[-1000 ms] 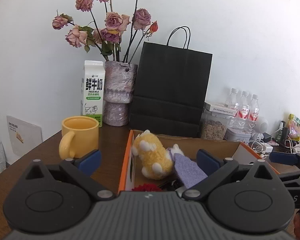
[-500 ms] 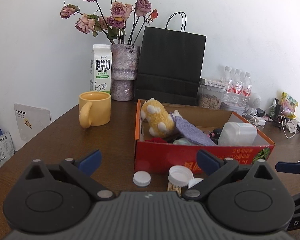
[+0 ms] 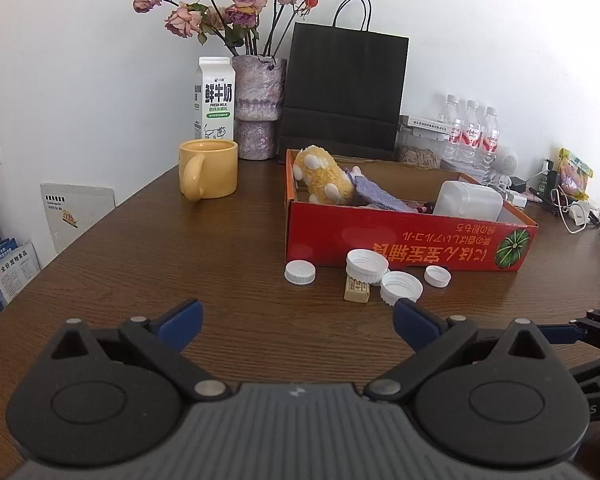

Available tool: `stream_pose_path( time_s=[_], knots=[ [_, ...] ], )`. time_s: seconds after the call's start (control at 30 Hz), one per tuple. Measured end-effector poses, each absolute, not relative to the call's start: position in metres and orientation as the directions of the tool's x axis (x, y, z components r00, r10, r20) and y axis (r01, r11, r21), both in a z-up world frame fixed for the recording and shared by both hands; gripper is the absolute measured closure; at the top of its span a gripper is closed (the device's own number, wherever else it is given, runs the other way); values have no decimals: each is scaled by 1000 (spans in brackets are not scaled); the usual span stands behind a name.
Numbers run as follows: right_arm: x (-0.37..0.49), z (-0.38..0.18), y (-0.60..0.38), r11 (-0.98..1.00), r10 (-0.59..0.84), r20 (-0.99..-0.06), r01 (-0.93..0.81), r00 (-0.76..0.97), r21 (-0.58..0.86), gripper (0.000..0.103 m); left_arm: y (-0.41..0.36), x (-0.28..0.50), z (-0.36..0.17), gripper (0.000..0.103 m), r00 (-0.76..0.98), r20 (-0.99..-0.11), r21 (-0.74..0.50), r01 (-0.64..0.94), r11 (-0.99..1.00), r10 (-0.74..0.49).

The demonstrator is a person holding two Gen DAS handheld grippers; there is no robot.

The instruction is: Organize objects

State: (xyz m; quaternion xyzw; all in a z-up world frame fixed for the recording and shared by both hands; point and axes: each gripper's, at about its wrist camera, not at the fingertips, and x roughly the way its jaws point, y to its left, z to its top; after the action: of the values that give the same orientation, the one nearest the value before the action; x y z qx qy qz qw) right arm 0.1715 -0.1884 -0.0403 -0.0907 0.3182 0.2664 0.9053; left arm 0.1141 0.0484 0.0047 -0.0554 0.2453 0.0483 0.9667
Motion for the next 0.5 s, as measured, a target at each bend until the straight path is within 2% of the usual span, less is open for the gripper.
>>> stream_pose_path(
  time_s=[0.03,0.2,0.3,0.37,0.5],
  knots=[
    [173,-41,-187,841,428,-626,-540,652,13,38,48,113,4,0,873,-483,-84,-121,989,66],
    [177,-41,-182,832,450,-614,-555,648,23,51,42,111,0,0,864,-500,-84,-117,990,60],
    [176,-41,-179,815,475,-602,-580,642,24,68,38,113,-3,0,858,-511,-84,-111,990,53],
    [174,-41,-177,802,492,-595,-597,636,26,91,33,114,-4,0,855,-517,-81,-105,991,48],
    [174,-40,-182,799,515,-582,-598,629,61,92,23,115,-7,0,850,-525,-74,-91,993,39]
  ],
)
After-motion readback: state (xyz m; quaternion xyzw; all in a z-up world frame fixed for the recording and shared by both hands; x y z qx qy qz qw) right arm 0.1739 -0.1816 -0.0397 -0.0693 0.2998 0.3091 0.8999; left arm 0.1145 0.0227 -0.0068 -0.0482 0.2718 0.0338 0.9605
